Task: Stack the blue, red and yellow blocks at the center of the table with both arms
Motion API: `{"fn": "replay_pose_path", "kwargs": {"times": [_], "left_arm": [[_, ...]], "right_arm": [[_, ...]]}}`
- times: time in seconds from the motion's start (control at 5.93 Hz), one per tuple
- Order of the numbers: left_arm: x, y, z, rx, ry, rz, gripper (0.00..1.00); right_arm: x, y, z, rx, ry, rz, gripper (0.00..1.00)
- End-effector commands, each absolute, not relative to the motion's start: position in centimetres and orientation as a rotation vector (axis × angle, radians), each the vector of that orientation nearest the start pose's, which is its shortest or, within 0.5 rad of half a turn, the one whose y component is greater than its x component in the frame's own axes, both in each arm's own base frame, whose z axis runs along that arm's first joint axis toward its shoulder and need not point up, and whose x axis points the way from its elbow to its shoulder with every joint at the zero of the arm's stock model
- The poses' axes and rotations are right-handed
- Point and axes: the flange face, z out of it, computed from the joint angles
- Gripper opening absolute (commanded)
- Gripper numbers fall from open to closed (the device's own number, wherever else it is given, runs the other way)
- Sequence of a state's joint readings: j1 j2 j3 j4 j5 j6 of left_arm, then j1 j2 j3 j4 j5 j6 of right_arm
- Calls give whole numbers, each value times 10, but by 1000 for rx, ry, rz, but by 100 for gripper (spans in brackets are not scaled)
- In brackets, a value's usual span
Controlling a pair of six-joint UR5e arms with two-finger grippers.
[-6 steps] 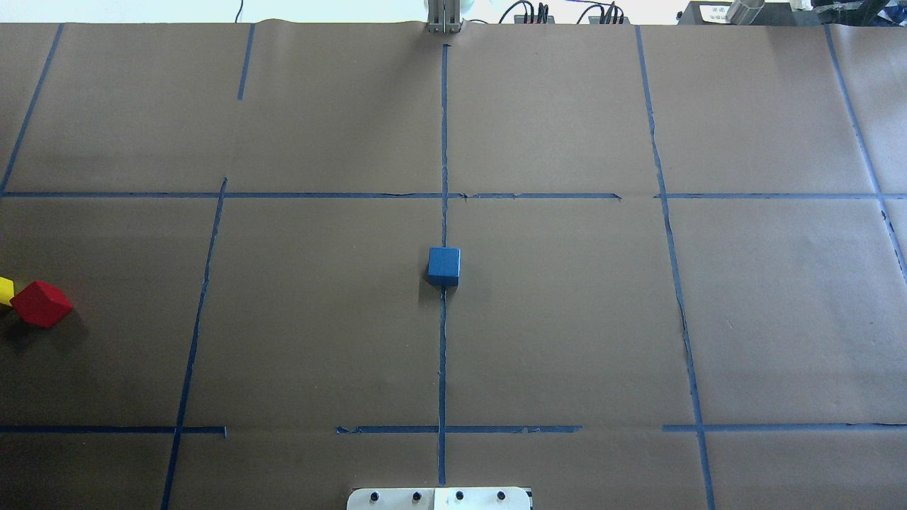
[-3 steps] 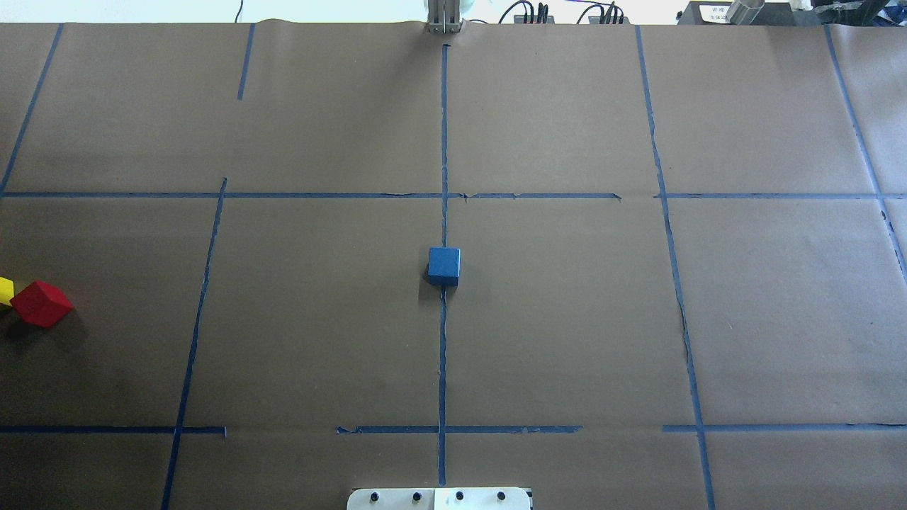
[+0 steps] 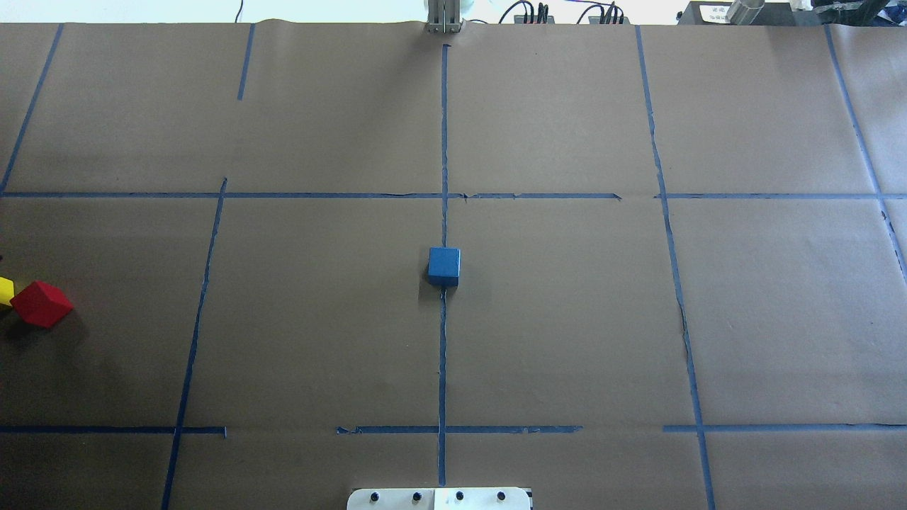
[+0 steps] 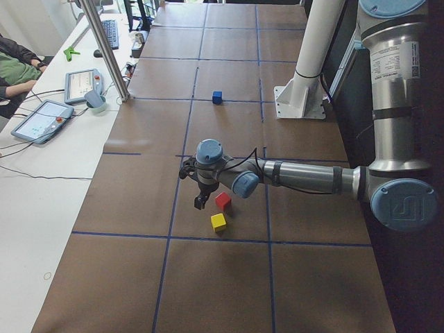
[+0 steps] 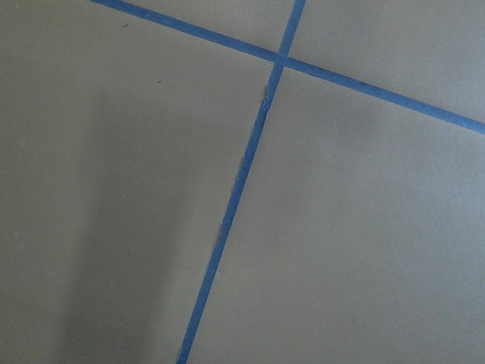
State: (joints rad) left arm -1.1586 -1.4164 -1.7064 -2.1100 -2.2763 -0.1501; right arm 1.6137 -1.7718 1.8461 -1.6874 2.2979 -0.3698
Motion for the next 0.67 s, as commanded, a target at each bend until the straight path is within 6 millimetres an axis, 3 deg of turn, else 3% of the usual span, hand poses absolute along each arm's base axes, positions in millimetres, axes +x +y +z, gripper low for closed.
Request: {"fn": "replay_pose_path", "kwargs": {"times": [0.0,0.17,0.51], "left_arm": [[136,-434,614,313,823,480,100],[136,-428,621,302,822,482,100],[155,-421,620,300,834,527,100]], "right_arm": [[84,-399,629,109,-723,-297,100],[84,-399,629,110,-723,-298,100],[84,-399,629,109,-724,-297,100]]}}
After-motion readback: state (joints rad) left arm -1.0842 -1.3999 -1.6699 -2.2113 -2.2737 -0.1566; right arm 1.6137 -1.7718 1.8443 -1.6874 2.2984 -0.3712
